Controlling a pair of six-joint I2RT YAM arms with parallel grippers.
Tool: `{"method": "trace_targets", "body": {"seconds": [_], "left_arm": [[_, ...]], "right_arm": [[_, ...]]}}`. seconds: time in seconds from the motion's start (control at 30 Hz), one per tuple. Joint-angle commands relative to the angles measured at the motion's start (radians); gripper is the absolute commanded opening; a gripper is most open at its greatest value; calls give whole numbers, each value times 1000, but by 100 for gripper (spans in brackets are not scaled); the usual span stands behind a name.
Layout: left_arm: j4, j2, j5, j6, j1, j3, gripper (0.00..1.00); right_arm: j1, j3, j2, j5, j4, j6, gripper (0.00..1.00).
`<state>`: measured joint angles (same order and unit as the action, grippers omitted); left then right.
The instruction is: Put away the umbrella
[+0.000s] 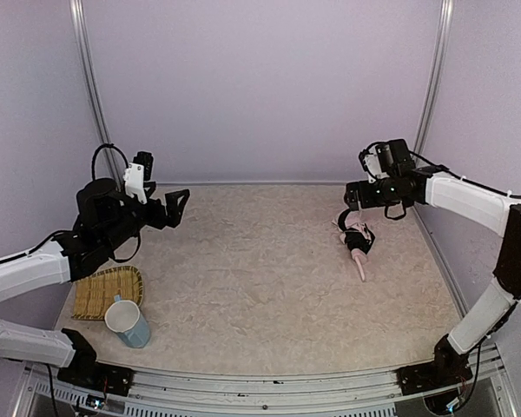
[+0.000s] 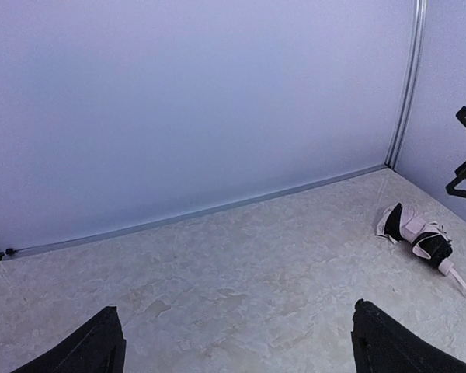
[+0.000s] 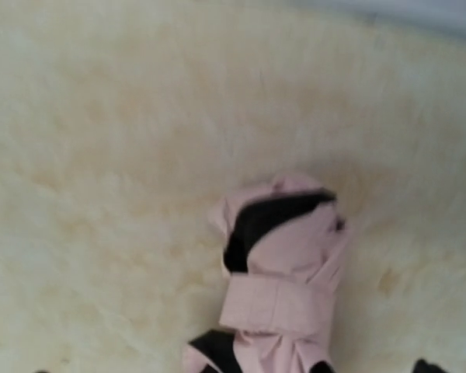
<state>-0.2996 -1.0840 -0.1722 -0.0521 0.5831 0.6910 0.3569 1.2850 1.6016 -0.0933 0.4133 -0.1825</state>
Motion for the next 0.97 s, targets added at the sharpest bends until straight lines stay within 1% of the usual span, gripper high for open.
{"method": "trace_targets", "body": {"seconds": [0.0, 0.03, 0.1, 0.17, 0.3, 0.37, 0.43, 0.53, 0.63, 0.7, 0.87, 0.93], "left_arm": [[25, 27, 11, -10, -67, 53, 99], [39, 27, 22, -13, -92, 64, 99], [69, 23, 40, -26, -143, 90, 99], [93, 17, 54, -32, -202, 111, 99], [110, 6, 78, -34, -359, 133, 99], [110, -11, 82, -47, -460, 137, 99], [108, -37, 46, -73, -535, 129, 99], [50, -61, 7, -98, -611, 72, 99], [-47, -72, -3, -80, -654, -6, 99], [-86, -91, -1, -71, -672, -39, 99], [-155, -164, 14, -80, -703, -79, 99], [-186, -180, 22, -76, -704, -100, 99]], "right_arm": [[-68, -97, -169, 12, -71, 22, 100], [-96, -130, -192, 20, -85, 19, 100], [-152, -204, -238, 91, -130, 11, 100], [-201, -312, -288, 129, -198, 3, 100], [-265, -476, -371, 163, -351, -15, 100], [-278, -537, -394, 147, -399, -28, 100], [-280, -588, -409, 107, -439, -42, 100], [-280, -659, -426, 63, -500, -63, 100], [-280, -727, -437, 33, -579, -73, 100], [-280, -763, -434, -28, -625, -83, 100], [-280, -821, -405, -102, -712, -101, 100], [-280, -819, -395, -121, -719, -112, 100]]}}
